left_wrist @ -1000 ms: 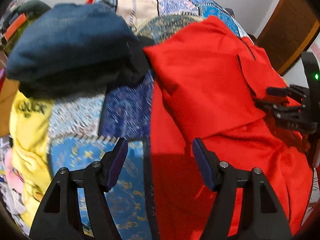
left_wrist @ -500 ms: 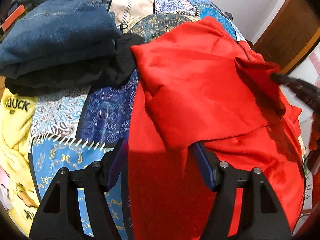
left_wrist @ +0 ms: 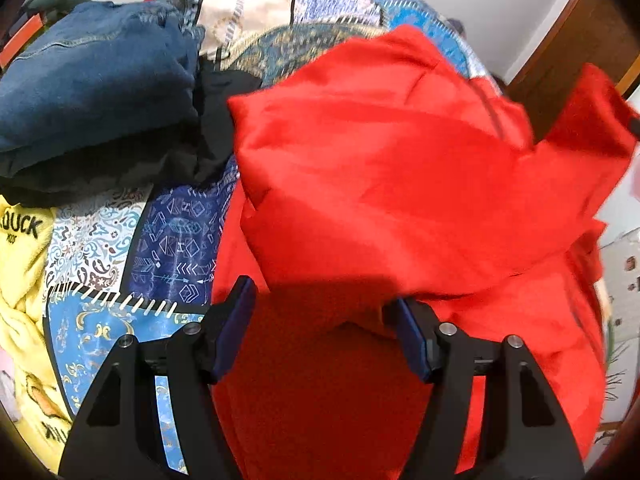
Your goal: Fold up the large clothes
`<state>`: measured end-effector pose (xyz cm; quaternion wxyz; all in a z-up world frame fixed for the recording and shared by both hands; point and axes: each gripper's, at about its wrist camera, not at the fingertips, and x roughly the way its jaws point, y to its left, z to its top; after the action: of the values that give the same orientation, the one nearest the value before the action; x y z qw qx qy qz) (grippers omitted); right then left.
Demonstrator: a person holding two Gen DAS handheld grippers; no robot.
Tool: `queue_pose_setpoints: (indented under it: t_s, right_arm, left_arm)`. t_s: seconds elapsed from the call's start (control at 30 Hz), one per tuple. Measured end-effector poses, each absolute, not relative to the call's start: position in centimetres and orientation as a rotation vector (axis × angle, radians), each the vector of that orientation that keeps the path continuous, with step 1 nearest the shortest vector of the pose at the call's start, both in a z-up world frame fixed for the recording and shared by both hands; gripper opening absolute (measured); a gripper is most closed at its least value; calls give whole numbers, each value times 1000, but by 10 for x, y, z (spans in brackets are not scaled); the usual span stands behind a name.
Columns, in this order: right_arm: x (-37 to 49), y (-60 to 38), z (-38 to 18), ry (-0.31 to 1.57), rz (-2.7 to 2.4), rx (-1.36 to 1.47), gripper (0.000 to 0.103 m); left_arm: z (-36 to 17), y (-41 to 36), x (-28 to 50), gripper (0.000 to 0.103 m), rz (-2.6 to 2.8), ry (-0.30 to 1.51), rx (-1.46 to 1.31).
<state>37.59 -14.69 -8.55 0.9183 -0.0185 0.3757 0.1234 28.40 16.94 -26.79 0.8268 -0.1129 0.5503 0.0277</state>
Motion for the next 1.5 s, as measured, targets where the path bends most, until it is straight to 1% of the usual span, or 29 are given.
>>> queue_pose_setpoints:
  t_s: [0.07,0.1,0.17,0.3,0.4,0.53,0.7,0.83,0.97,1.1,1.23,1.43,1.47,1.5]
  right_arm:
    - [374,-157,-89,786,242,-23,5]
    - [373,-162,-93,795,234,-18,5]
    - [372,-172,-100,817,225,-4,5]
    - [369,-189,-118,869,211,38,5]
    - [364,-201,-132,909,194,54,5]
    - [359,-221,-156,985,175,99,5]
    - [350,-236,-192,1098,156,108,5]
    - [344,-236,-208,1160,148,76,6]
    - [338,-237,-205,1161,159,58,6]
    - [334,-236,-198,1191,161,16,11]
    - [331,-235,-192,1227,173,-19,12]
    - [329,-244,-174,1200,176,8,13]
    - [330,-247,-170,1192,170,18,14]
    - [330,-252,-165,1179,158,34,18]
  left_arm:
    - [-272,171,283,69,67,1159,-251]
    - [-272,173,283,74,79,1151,-257]
    - [-274,179,284,76,117,1135,-254]
    - [-273,194,290,76,265,1104,-197]
    - [-268,209,292,76,313,1073,-244]
    - [-261,218,289,76,375,1037,-223]
    - [-266,218,283,76,378,1041,-195]
    - [-273,208,278,77,357,1073,-140]
    - [-276,204,270,77,332,1096,-112]
    - [-274,208,263,77,310,1110,-143]
    - [-268,208,258,77,284,1132,-163]
    - [-235,189,246,77,233,1097,-69]
    - [-230,186,245,77,230,1087,-59]
    - [-221,182,244,77,223,1069,-46]
